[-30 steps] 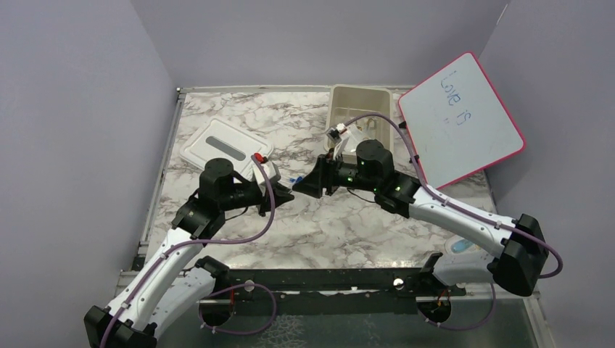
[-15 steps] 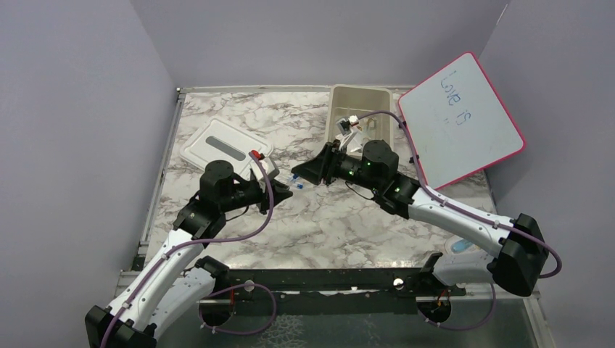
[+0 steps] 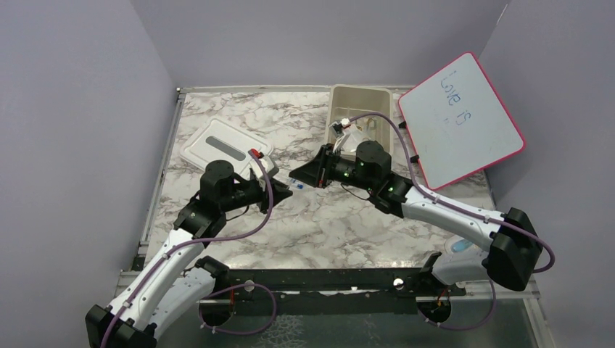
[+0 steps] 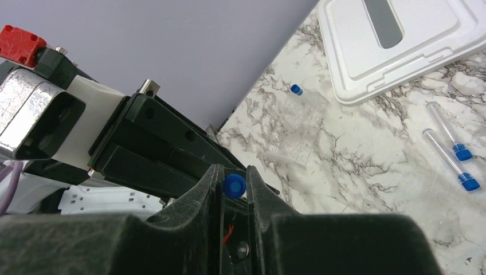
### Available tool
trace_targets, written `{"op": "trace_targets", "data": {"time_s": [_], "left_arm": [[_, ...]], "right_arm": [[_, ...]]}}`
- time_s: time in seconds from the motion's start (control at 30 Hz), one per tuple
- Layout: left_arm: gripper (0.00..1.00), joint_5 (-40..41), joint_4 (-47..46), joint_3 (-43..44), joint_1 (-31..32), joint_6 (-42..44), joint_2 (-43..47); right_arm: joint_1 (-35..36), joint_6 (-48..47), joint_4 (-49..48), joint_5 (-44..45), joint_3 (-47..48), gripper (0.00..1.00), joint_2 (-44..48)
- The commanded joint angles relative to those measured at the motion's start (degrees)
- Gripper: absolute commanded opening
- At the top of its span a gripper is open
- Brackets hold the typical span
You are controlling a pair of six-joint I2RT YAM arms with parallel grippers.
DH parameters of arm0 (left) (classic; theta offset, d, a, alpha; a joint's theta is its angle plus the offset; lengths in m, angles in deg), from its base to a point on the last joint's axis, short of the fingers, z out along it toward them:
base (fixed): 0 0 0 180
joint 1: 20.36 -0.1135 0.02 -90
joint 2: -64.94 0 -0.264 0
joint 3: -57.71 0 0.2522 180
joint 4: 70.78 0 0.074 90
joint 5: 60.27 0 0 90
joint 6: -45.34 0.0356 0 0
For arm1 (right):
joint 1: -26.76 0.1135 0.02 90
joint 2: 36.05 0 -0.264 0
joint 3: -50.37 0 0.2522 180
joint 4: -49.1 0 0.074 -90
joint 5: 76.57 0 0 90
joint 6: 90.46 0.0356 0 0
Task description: Organize the chemistry lab equipment
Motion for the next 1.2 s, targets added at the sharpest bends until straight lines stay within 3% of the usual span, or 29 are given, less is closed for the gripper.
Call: {"op": "trace_targets", "data": {"time_s": [0.0,0.03,0.13,0.2,0.33,0.5,0.63,0.87,1.17], "left_arm": [[0.0,1.7,-1.8,-0.3,0.3,-1.3,0.2],[0.06,2.9,-1.7,-0.2,0.3,-2.0,0.3],[0.46,7.2,1.2,1.7,0.3,-2.1,0.6],[0.61,12.2,4.3,3.7,0.3,-1.8,1.5],[0.73,20.6,7.7,8.5,0.2,-3.7,7.9],[0.91,34.5,3.1,12.9,0.3,-8.6,19.3],[0.91,46.4,3.8,17.7,0.3,-10.3,21.6],[0.89,56.6,8.3,25.1,0.3,-9.3,20.2],[0.89,69.4,11.9,28.6,0.2,-6.7,18.7]], "right_arm": [[-0.2,-1.5,-3.2,-1.4,-0.4,0.17,-0.3],[-0.2,-2.7,-2.1,-1.3,0.3,0.16,-0.6],[-0.2,-7.5,1.9,0.2,2.7,0.15,-1.5],[-0.2,-12.0,5.0,1.8,4.5,0.14,-2.6],[0.0,-21.3,10.1,4.6,8.5,0.15,-7.0],[2.7,-27.1,11.7,9.1,13.5,0.15,-14.3],[8.1,-30.3,12.3,15.9,18.8,0.15,-21.8],[16.6,-33.7,10.5,27.6,29.2,0.15,-33.2],[21.6,-40.7,7.5,38.9,42.1,0.15,-45.9]]}}
